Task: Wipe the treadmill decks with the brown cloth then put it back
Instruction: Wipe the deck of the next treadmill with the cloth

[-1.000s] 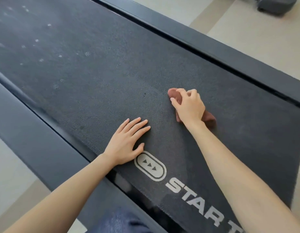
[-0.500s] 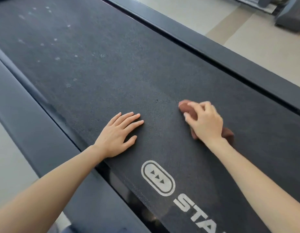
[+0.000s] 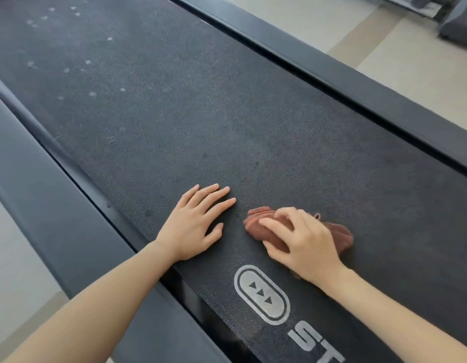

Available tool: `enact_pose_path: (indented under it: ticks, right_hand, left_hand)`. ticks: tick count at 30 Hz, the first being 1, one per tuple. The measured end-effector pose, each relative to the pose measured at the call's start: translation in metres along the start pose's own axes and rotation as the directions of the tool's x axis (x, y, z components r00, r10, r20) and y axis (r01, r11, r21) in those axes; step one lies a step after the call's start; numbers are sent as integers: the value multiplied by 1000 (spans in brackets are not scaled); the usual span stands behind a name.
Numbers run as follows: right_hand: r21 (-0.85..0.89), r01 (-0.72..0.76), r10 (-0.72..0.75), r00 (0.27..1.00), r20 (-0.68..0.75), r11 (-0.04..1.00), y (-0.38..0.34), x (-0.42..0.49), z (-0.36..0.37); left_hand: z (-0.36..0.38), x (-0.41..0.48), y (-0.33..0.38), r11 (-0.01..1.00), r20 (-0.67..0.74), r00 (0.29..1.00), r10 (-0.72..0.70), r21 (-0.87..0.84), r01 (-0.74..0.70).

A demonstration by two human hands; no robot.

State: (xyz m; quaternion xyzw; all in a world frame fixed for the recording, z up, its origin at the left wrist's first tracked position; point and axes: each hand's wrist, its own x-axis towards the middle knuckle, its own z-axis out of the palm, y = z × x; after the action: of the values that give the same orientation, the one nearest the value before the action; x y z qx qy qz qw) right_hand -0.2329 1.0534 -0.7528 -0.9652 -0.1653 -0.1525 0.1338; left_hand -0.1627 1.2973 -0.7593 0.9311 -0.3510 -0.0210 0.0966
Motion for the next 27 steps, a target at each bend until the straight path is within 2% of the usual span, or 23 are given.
enact_pose_path:
  ticks: [2,4,7,9,11,12,14,18,21,24,27]
  right_hand:
    - [-3,-36,36,999,17,999,21,14,-3]
    - [-66,-206,206,978,-13,976,44,53,1]
    - [-110,-482,479,876,-54,869,70,121,19]
    - [-151,-569,565,822,-67,809,70,145,31]
    - [-180,-572,567,820,-83,801,53,145,36]
    - [-182,-539,533,842,-81,823,41,136,36]
    - [-164,-440,433,898,-78,883,9,107,32]
    - [-140,-263,258,965,-57,955,-52,26,14]
    - [-182,-279,275,960,-47,943,-46,-29,-6]
    - [-211,-498,490,867,-90,841,-22,-49,-24]
    - [-230,-681,668,730,-142,695,-12,-21,-17]
  left_hand:
    - [1,-1,0,1000,-9,1000,5,-6,-5]
    - [1,-1,0,1000,-16,1000,12,-10,-12]
    - [-1,-1,0,1000,-32,999,13,-23,-14]
    - [0,-1,0,999,-35,999,22,-33,-24]
    - [0,-2,-1,999,-37,999,28,-40,-29]
    - [1,-2,-1,999,-35,999,26,-43,-27]
    - [0,-3,-1,999,-27,999,22,-38,-23]
    - [-4,-5,0,999,-5,1000,22,-37,-22]
    - [-3,-7,-2,998,7,999,52,-31,-52]
    - [-10,-13,-28,991,4,991,137,-3,-137]
    - [-24,-15,-83,992,-5,995,102,74,-101]
